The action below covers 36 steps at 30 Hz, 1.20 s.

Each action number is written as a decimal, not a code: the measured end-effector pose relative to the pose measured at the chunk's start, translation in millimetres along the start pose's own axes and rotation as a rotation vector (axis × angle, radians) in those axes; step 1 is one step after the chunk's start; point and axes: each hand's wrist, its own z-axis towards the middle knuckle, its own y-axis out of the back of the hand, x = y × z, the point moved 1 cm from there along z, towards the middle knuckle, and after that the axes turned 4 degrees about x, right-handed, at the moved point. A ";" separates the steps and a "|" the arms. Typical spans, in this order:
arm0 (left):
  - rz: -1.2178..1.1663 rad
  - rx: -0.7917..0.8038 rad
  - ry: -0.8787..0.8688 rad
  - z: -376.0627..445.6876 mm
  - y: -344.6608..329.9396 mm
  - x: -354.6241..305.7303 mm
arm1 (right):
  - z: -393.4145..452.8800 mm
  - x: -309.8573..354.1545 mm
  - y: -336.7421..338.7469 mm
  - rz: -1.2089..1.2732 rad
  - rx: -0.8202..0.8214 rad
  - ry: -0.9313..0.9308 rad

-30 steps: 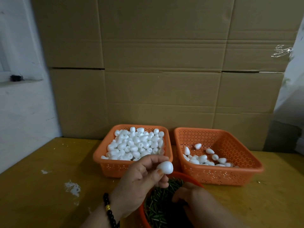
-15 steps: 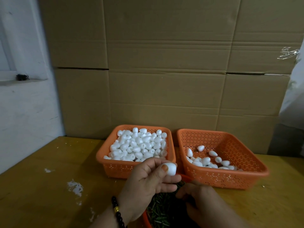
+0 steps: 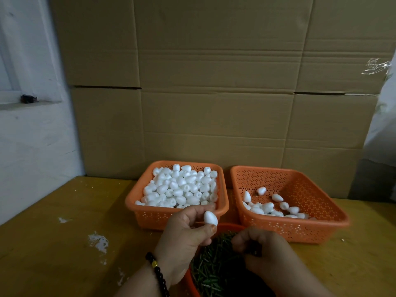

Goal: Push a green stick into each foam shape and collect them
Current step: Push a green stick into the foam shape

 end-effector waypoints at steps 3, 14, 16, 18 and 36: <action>0.144 0.013 0.013 -2.0 -0.8 2.1 | 0.6 -1.2 -2.9 0.150 0.032 -0.038; 0.047 0.131 0.087 -5.2 -6.6 0.4 | -0.2 8.5 3.0 0.278 -0.158 -0.043; -0.042 0.142 0.097 -5.6 -6.2 -1.3 | 0.6 10.2 7.0 0.282 -0.150 -0.043; -0.116 0.154 0.103 -5.5 -6.0 -2.0 | 2.0 12.0 10.9 0.272 -0.140 -0.015; -0.390 0.148 0.145 -5.8 -12.5 1.6 | -2.7 20.2 11.3 0.291 -0.216 0.117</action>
